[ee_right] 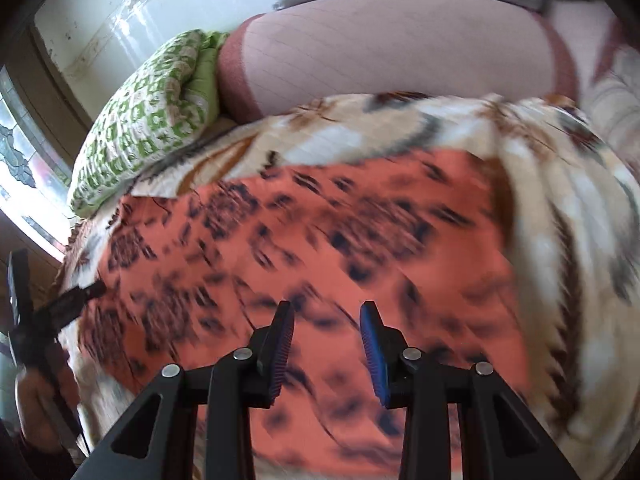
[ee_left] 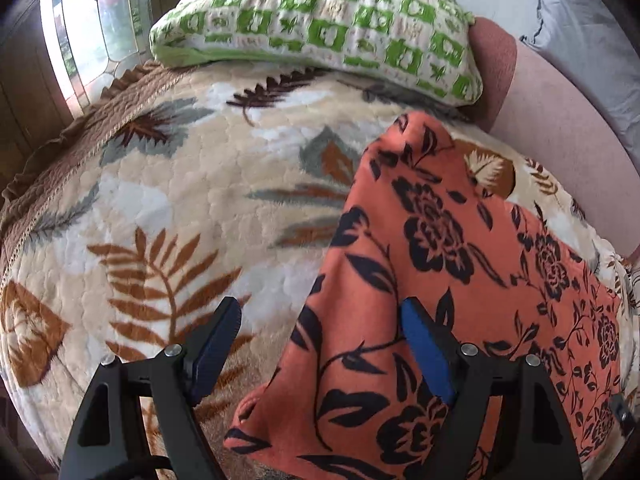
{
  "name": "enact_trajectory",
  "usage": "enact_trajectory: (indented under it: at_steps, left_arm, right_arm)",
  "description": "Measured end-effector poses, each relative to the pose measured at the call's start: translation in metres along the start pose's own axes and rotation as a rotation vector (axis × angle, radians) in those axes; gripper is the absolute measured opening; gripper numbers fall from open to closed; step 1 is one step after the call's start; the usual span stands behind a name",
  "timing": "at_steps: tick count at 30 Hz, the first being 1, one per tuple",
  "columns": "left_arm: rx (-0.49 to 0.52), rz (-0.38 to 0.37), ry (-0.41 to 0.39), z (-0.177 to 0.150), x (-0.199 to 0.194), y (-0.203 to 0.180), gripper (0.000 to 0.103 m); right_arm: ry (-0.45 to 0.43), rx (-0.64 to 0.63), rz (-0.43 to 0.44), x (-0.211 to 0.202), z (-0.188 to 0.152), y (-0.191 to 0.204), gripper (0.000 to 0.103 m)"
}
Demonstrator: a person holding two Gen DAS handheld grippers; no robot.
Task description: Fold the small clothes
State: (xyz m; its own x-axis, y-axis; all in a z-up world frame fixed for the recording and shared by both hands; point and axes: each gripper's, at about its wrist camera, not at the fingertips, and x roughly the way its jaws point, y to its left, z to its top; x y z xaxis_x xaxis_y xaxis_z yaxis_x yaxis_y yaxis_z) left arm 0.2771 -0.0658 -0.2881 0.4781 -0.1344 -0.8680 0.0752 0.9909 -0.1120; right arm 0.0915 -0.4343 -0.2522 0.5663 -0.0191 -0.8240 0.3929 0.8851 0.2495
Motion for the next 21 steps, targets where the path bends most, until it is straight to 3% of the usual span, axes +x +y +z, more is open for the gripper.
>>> enact_trajectory:
  at_steps: [4,7,13,18,21]
  left_arm:
    - [0.033,0.016,0.006,-0.008,0.005,0.002,0.086]
    - [0.039,0.008,-0.004,-0.013,-0.001,0.006,0.086]
    - [0.048,0.042,-0.061,-0.021,-0.026,0.012,0.086]
    - [0.061,0.127,-0.132,-0.028,-0.048,0.025,0.086]
    - [0.055,0.181,-0.087,-0.028,-0.035,0.037,0.086]
  right_arm:
    - [0.088,0.079,-0.040,0.015,-0.034,-0.032,0.038]
    - [0.022,0.050,-0.014,0.011,-0.052,-0.036,0.038]
    - [0.015,0.018,-0.034,0.002,-0.059,-0.031,0.039]
    - [-0.031,0.092,0.013,-0.013,-0.065,-0.032,0.038]
    - [-0.078,0.090,0.029,-0.019,-0.065,-0.024,0.038]
